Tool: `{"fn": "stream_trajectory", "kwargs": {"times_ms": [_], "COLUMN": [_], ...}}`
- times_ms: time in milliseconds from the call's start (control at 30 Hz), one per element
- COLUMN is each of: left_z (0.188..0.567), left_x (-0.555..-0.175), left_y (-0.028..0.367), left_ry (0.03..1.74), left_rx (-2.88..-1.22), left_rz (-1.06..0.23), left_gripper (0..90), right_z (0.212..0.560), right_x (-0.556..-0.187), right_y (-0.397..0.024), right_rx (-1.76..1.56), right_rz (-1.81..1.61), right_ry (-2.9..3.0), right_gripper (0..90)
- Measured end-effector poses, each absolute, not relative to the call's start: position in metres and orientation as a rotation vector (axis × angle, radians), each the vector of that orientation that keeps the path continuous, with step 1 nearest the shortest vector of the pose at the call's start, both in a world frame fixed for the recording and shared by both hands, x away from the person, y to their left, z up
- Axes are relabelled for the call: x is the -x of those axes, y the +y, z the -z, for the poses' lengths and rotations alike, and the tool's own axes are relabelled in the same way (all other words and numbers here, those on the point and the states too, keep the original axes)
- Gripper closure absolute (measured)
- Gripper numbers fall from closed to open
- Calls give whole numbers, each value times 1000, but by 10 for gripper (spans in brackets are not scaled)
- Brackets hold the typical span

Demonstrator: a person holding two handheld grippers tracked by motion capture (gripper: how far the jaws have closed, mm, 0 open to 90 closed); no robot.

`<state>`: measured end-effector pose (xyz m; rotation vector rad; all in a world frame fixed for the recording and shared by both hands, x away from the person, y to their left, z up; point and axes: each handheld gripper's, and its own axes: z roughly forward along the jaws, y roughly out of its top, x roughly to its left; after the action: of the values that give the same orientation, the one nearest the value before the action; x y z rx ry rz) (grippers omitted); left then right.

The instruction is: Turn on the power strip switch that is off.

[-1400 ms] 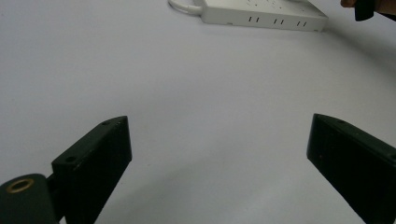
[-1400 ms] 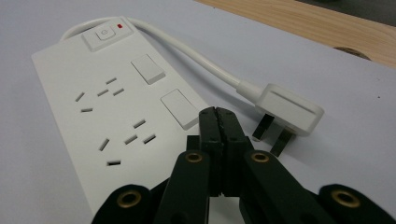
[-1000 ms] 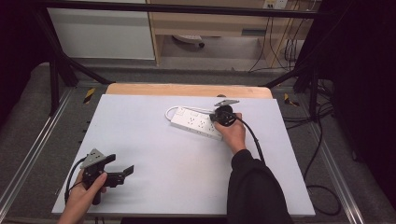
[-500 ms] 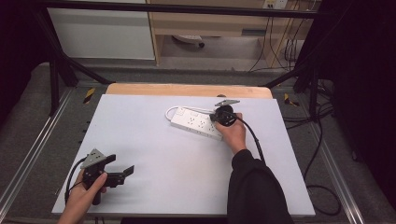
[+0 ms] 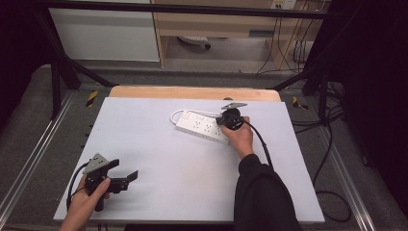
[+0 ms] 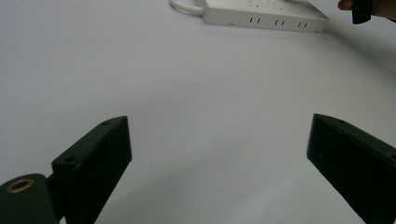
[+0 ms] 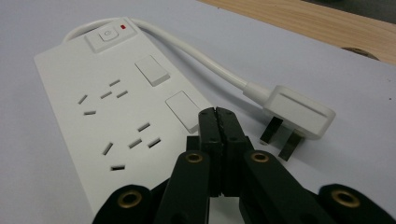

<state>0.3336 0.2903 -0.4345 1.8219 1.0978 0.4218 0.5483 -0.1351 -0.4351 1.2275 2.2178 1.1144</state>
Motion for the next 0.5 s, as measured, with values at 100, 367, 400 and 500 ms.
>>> {"fn": "stream_trajectory", "kwargs": {"times_ms": [100,367,400,500], "left_z": [434,434,435,434], "left_x": [-334,-334,-334,-334], "left_y": [290,290,290,290], "left_ry": [1098,1097,1097,1097], "left_rx": [-1820,-1821,-1822,-1821], "left_rz": [-422,-421,-421,-420], "left_gripper": [66,65,66,65], "right_z": [435,433,433,431], "right_x": [-548,-547,-547,-547], "right_y": [-135,-134,-135,-134], "right_rx": [-1230,-1231,-1230,-1232], "right_rz": [-1118,-1133,-1133,-1137], "right_ry": [2218,2207,2207,2203], "right_gripper": [900,900,900,900]}}
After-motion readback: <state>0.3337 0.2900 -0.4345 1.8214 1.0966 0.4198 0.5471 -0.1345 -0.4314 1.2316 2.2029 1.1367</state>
